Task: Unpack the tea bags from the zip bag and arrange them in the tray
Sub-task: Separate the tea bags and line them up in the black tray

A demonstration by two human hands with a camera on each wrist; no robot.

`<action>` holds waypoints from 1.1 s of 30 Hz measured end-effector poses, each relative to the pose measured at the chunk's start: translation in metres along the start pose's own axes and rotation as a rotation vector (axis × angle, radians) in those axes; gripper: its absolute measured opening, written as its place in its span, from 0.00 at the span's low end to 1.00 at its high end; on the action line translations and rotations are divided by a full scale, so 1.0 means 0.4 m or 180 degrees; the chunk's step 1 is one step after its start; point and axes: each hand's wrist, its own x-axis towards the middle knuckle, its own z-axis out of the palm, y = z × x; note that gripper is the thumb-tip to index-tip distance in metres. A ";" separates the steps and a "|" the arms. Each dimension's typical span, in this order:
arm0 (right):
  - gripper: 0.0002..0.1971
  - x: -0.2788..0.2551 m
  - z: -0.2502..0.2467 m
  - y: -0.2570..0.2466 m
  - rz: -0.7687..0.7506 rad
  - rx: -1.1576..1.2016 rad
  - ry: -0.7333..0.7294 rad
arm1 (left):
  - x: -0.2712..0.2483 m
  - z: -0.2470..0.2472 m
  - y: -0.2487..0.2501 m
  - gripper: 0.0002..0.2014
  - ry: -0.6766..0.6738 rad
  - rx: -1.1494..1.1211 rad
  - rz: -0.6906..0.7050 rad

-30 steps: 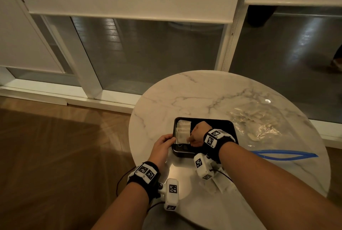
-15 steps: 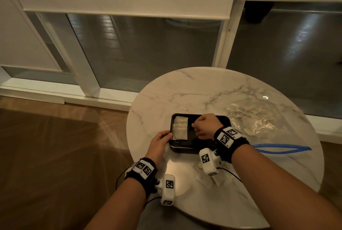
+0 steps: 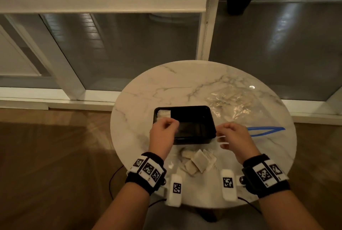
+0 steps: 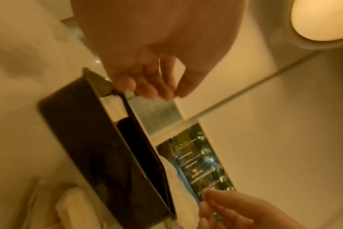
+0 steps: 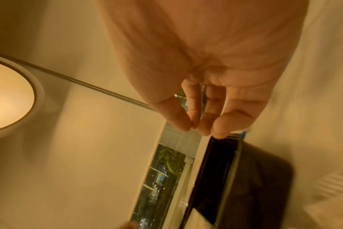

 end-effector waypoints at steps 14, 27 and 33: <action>0.18 -0.001 -0.003 0.170 0.0089 -0.1285 -0.0273 | -0.084 0.167 -0.046 0.12 -0.1546 0.4353 0.0926; 0.08 0.007 0.013 0.172 -0.0002 -0.1941 -0.0162 | -0.057 0.147 -0.054 0.14 -0.1479 0.3880 0.0506; 0.05 0.014 0.011 0.174 -0.0044 -0.2040 -0.0136 | -0.059 0.135 -0.049 0.09 -0.1462 0.3126 0.0366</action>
